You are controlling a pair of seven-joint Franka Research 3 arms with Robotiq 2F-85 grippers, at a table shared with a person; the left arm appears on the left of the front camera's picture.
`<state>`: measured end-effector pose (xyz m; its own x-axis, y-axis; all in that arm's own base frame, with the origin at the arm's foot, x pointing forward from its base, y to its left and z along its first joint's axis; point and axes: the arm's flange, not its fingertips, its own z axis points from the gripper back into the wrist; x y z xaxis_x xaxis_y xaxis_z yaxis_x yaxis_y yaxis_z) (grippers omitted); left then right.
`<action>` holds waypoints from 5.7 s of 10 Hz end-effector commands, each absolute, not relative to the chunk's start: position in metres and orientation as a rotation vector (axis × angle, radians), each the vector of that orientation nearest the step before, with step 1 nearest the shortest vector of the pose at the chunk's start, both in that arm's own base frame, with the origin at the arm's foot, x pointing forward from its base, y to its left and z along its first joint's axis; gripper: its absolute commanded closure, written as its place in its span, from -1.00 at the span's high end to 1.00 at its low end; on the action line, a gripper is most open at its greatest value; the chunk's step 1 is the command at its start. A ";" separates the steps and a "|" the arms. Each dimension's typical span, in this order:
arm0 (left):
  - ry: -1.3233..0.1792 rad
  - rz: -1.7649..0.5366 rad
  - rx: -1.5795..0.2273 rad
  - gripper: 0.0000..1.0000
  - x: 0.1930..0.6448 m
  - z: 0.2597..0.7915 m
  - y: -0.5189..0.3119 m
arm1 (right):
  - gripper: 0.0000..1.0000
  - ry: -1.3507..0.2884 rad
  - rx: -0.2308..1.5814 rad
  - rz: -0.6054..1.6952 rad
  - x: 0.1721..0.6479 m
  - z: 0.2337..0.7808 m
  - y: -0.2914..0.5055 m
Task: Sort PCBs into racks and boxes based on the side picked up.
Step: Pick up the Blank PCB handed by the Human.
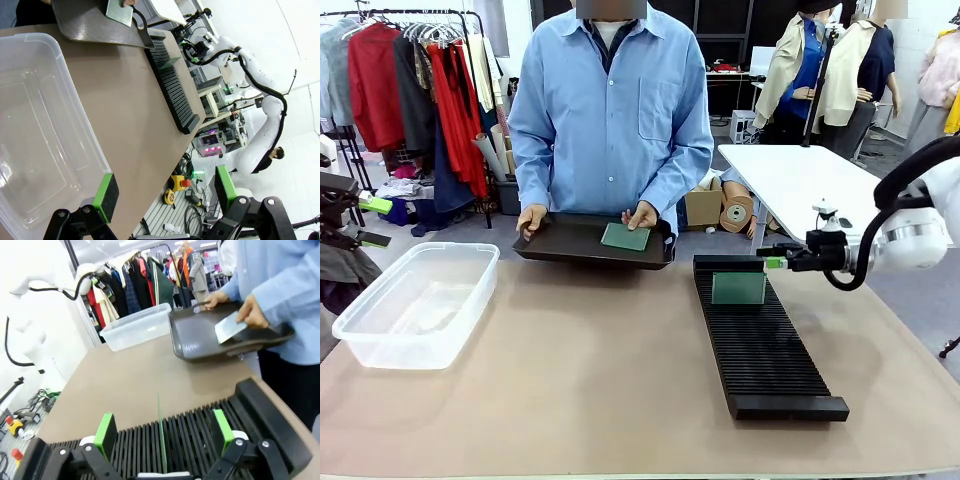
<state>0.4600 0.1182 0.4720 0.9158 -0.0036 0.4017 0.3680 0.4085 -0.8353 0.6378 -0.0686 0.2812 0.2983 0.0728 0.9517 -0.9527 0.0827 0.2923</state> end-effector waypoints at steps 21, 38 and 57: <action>-0.365 -0.243 -1.125 1.00 0.459 0.473 0.118 | 1.00 -0.266 1.433 0.195 0.500 0.394 -0.048; -0.365 -0.243 -1.125 1.00 0.459 0.473 0.118 | 1.00 -0.291 1.420 0.193 0.512 0.395 -0.018; -0.365 -0.243 -1.125 1.00 0.459 0.473 0.118 | 1.00 -0.302 1.458 0.361 0.611 0.372 0.132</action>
<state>0.4600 0.1182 0.4720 0.9157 -0.0036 0.4018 0.3681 0.4086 -0.8352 0.5999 0.1232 0.3667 0.9087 0.0597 0.4132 -0.4168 0.0728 0.9061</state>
